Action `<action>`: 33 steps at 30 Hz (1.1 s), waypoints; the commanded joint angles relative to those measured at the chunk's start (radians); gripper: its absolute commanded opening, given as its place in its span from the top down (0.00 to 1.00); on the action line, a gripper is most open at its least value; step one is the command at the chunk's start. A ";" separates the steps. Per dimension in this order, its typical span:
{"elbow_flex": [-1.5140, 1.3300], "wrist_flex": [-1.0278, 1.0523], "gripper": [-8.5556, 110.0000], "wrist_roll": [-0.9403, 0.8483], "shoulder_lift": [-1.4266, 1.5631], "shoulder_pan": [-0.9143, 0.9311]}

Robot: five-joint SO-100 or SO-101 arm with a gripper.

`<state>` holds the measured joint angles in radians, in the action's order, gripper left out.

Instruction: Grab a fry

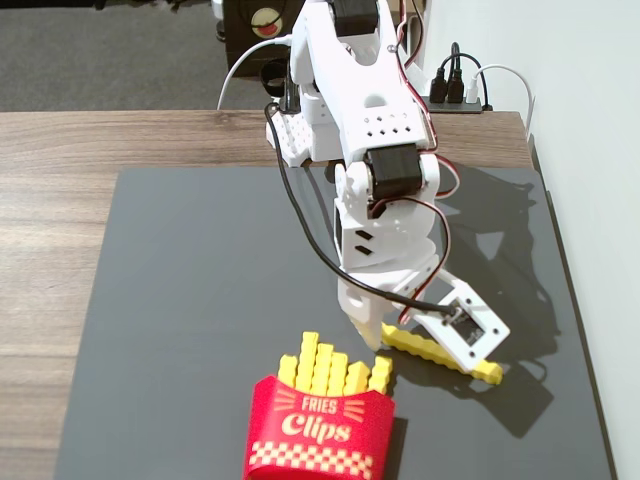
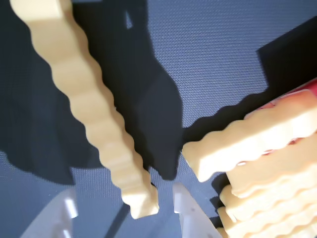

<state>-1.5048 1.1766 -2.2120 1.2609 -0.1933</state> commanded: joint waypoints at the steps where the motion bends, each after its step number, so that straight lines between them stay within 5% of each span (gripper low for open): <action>1: 0.049 -0.008 0.76 0.008 0.002 -0.011; 12: 0.055 -0.008 0.90 0.029 -0.012 -0.018; 22: 0.078 0.063 0.92 0.069 0.003 -0.032; 33: -0.005 0.115 0.92 0.419 0.186 -0.055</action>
<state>-1.4956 1.2885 -1.8592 1.3438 -0.2485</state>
